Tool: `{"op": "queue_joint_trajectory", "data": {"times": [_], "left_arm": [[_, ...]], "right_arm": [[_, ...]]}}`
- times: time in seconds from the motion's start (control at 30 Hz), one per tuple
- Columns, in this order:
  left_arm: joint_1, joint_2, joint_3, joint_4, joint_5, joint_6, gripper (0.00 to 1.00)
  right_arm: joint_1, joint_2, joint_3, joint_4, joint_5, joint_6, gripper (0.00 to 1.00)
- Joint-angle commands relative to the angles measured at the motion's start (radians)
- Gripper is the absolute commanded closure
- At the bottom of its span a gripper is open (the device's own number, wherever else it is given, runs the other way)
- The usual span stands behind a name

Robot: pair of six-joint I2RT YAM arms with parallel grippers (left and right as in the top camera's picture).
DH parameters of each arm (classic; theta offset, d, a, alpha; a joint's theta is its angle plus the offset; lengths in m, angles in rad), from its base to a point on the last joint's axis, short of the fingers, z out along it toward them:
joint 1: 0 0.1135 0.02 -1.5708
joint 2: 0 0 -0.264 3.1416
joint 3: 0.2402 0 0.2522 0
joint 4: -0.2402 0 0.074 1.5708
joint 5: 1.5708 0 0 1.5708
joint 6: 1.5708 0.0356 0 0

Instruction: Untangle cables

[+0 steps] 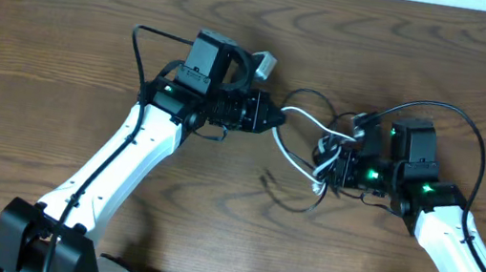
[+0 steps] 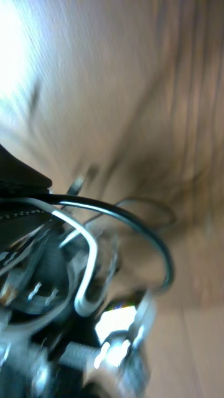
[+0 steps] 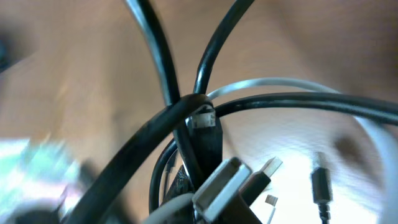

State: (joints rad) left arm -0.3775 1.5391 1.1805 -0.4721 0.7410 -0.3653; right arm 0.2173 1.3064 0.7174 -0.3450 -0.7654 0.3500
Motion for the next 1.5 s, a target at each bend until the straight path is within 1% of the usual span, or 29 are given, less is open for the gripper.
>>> {"op": "queue_joint_trajectory", "data": {"times": [0.0,0.03,0.07,0.1,0.17,0.27,0.33,0.37,0.43,0.5,0.53,0.57,0.6,0.63,0.67,0.7,0.73,0.77,0.8,0.83,0.87,1.0,1.07,1.1,1.17,1.23,1.33,1.4,1.47], "left_arm": [[0.000,-0.019,0.015,-0.101,-0.452,0.055,0.93],[0.002,-0.019,0.015,-0.140,-0.565,0.054,0.93],[0.014,-0.019,0.015,-0.183,-0.697,0.054,0.92],[0.026,-0.019,0.015,-0.206,-0.746,0.053,0.93],[0.052,-0.019,0.015,-0.232,-0.802,0.050,0.93],[0.115,-0.019,0.015,-0.239,-0.825,0.050,0.93],[0.161,-0.019,0.015,-0.244,-0.825,0.050,0.92],[0.193,-0.019,0.015,-0.247,-0.825,0.050,0.92],[0.220,-0.019,0.015,-0.255,-0.824,0.047,0.92],[0.232,-0.019,0.015,-0.271,-0.793,0.047,0.93],[0.230,-0.019,0.015,-0.278,-0.665,0.052,0.92],[0.228,-0.019,0.015,-0.275,-0.530,0.087,0.93],[0.227,-0.019,0.015,-0.240,-0.169,0.201,0.93],[0.227,-0.019,0.015,-0.212,0.060,0.270,0.93],[0.228,-0.019,0.016,-0.190,0.209,0.304,0.92],[0.227,-0.019,0.016,-0.154,0.368,0.321,0.93],[0.227,-0.019,0.016,-0.130,0.452,0.320,0.92],[0.227,-0.019,0.016,-0.124,0.501,0.320,0.93],[0.227,-0.019,0.016,-0.124,0.560,0.322,0.93],[0.227,-0.019,0.016,-0.123,0.614,0.329,0.93],[0.227,-0.019,0.016,-0.107,0.811,0.389,0.93],[0.222,-0.019,0.016,-0.084,0.832,0.364,0.93],[0.211,-0.019,0.016,-0.084,0.832,0.341,0.93],[0.205,-0.019,0.016,-0.083,0.832,0.336,0.93],[0.189,-0.020,0.016,-0.083,0.832,0.317,0.93],[0.170,-0.020,0.016,-0.066,0.832,0.271,0.93],[0.164,-0.021,0.016,0.021,0.831,0.193,0.92],[0.163,-0.023,0.016,0.107,0.831,0.100,0.92],[0.163,-0.029,0.016,0.156,0.831,0.047,0.92]], "right_arm": [[0.000,-0.004,0.000,-0.025,-0.272,-0.158,0.99],[-0.001,-0.004,0.000,-0.051,-0.182,-0.157,0.99],[-0.001,-0.004,0.000,-0.105,-0.007,-0.122,0.99],[-0.001,-0.004,0.000,-0.147,0.109,-0.078,0.99],[-0.001,-0.004,0.000,-0.186,0.193,-0.063,0.99],[-0.001,-0.004,0.000,-0.182,0.175,-0.063,0.99],[-0.002,-0.004,0.000,-0.147,0.098,-0.063,0.99],[-0.002,-0.004,0.000,-0.108,0.018,-0.063,0.99],[-0.002,-0.004,0.000,-0.058,-0.067,-0.063,0.99],[-0.003,-0.004,0.000,-0.018,-0.071,-0.062,0.99],[-0.002,-0.004,0.000,-0.013,-0.048,-0.058,0.99],[-0.002,-0.004,0.000,-0.013,-0.037,-0.058,0.99],[-0.002,-0.004,0.000,-0.013,-0.029,-0.059,0.76],[-0.002,-0.004,0.000,-0.013,-0.022,-0.059,0.62],[-0.002,-0.004,0.000,-0.013,0.001,-0.059,0.56],[-0.002,-0.004,0.000,-0.013,0.044,-0.058,0.54],[-0.002,-0.004,0.000,-0.013,0.097,-0.058,0.50],[-0.002,-0.003,0.000,-0.013,0.169,-0.058,0.41],[-0.001,-0.003,0.000,-0.012,0.241,-0.059,0.37],[0.000,-0.003,0.000,-0.009,0.264,-0.059,0.35],[0.001,-0.003,0.000,0.010,0.269,-0.060,0.33],[0.000,-0.003,0.000,0.020,0.266,-0.059,0.32],[0.000,-0.003,0.000,0.024,0.266,-0.059,0.37],[0.000,-0.003,0.000,0.026,0.266,-0.059,0.45],[0.000,-0.003,0.000,0.028,0.265,-0.059,0.47],[0.001,-0.003,0.000,0.027,0.222,-0.059,0.47],[0.001,-0.003,0.000,0.018,0.093,-0.059,0.48],[0.013,-0.003,0.000,-0.005,0.082,-0.059,0.50],[0.039,-0.002,0.000,-0.014,0.085,-0.059,0.50]]}}
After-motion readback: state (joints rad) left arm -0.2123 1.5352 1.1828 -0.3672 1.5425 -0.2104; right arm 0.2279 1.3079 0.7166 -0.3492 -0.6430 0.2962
